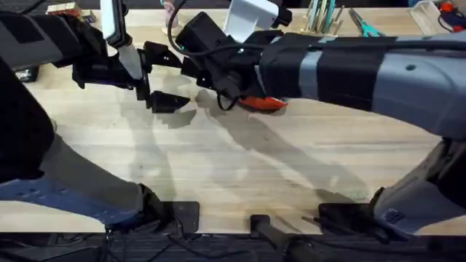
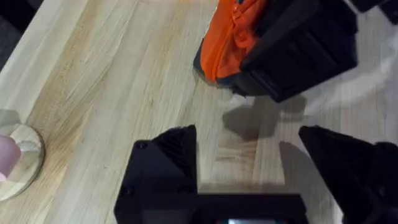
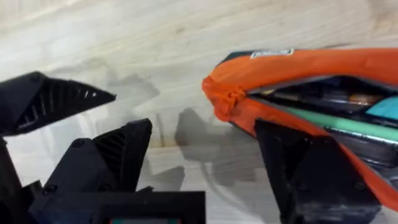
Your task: Unzip the bag, pick up the pens from the table one at a time and place them inside, then zip the bag closed.
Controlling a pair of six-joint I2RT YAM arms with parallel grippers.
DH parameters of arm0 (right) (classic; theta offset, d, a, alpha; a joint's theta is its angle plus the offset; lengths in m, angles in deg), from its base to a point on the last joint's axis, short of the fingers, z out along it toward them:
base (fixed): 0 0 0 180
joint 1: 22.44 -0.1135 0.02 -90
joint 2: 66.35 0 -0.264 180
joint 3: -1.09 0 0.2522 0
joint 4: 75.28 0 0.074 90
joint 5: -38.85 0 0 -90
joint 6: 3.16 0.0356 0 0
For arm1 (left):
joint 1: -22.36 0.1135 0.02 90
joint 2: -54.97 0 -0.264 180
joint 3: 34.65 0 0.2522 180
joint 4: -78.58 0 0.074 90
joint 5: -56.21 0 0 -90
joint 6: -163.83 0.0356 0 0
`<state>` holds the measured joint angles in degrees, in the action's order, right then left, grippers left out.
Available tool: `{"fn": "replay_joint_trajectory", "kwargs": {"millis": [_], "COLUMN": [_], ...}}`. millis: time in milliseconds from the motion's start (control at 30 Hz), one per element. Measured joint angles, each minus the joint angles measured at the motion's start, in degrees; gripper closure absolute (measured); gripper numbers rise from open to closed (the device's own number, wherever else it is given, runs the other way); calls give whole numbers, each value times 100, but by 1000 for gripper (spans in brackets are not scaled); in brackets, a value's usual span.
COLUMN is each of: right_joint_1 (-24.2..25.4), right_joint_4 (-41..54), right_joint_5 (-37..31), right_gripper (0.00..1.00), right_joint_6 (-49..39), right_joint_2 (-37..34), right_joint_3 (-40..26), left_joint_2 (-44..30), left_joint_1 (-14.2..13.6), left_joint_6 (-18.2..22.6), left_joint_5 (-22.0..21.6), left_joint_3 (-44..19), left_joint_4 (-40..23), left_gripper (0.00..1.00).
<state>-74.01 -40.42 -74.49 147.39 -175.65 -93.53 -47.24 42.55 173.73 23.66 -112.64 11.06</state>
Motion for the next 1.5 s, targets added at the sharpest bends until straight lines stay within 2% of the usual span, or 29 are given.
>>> {"fn": "replay_joint_trajectory", "kwargs": {"millis": [100,333,367,533,800,933,967,1100,1167,1500], "right_joint_1": [9,77,81,81,81,81,81,89,98,125], "right_joint_4": [-86,-151,-138,-100,21,31,33,36,35,35], "right_joint_5": [-118,-280,-331,-405,-540,-567,-568,-583,-583,-581], "right_gripper": [22,149,227,396,579,613,646,893,960,970], "right_joint_6": [-22,-41,-43,-58,-61,-64,-65,-66,-67,-69], "right_joint_2": [-19,-21,-21,-21,-60,-109,-113,-124,-124,-124], "right_joint_3": [0,0,0,0,0,0,0,0,0,0], "left_joint_2": [-1,-1,-1,-1,-1,1,-1,-1,-1,-1], "left_joint_1": [0,0,0,0,0,0,0,0,0,0], "left_joint_6": [0,0,0,2,0,0,0,0,2,0], "left_joint_5": [0,0,0,0,0,0,0,0,0,0], "left_joint_3": [0,0,0,0,0,0,0,0,0,0], "left_joint_4": [0,0,0,0,0,0,0,0,0,0], "left_gripper": [8,8,10,8,8,8,8,8,8,8]}}
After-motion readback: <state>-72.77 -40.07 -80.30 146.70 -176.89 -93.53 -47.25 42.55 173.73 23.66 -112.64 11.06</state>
